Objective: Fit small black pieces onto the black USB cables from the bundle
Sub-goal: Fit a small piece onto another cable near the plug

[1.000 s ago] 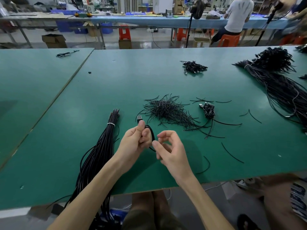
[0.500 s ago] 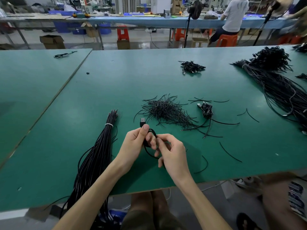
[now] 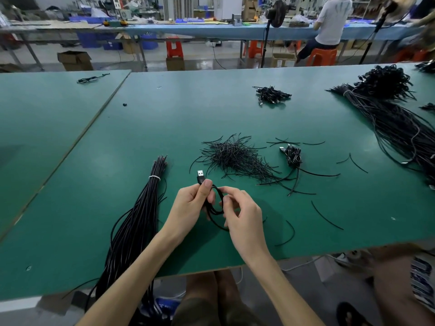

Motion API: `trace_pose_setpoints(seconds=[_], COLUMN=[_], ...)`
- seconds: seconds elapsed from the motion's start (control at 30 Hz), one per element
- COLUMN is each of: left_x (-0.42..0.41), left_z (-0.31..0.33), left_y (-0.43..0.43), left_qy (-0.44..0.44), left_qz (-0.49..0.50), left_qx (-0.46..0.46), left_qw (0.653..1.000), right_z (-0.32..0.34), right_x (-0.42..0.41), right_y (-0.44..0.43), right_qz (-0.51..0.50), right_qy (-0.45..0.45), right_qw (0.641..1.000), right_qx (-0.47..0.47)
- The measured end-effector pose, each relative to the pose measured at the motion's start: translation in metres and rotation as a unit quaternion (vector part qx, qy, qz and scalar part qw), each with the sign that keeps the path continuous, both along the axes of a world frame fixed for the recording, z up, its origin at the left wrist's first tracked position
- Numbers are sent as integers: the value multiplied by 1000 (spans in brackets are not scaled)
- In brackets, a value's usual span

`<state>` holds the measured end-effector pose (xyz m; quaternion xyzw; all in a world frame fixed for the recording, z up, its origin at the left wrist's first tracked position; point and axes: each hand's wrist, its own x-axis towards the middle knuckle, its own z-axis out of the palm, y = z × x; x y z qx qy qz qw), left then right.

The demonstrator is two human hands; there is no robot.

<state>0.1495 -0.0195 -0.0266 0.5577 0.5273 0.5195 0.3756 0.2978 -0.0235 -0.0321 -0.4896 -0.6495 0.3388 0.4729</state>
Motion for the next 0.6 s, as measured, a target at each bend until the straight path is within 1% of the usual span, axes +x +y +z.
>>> trace_pose_setpoints(seconds=[0.03, 0.1, 0.2, 0.23, 0.33, 0.43, 0.6], left_x=[0, -1, -1, -1, -1, -1, 1], left_z=[0, 1, 0, 1, 1, 2, 1], left_y=[0, 0, -1, -2, -2, -1, -1], left_qy=[0, -9, -15, -17, -9, -20, -42], left_qz=[2, 10, 18, 18, 18, 13, 8], left_qx=[3, 5, 12, 12, 8, 5, -1], left_qw=[1000, 1000, 1000, 1000, 1000, 1000, 999], right_z=[1, 3, 4, 3, 1, 2, 4], right_x=[0, -1, -6, -7, -5, -5, -4], right_y=[0, -3, -6, -6, -3, -3, -1], right_qz=[7, 53, 116, 118, 101, 95, 70], right_qy=[-7, -26, -90, -104, -94, -98, -71], right_qw=[1000, 998, 989, 987, 990, 991, 995], right_qx=[4, -4, -35, -33, -19, -3, 9])
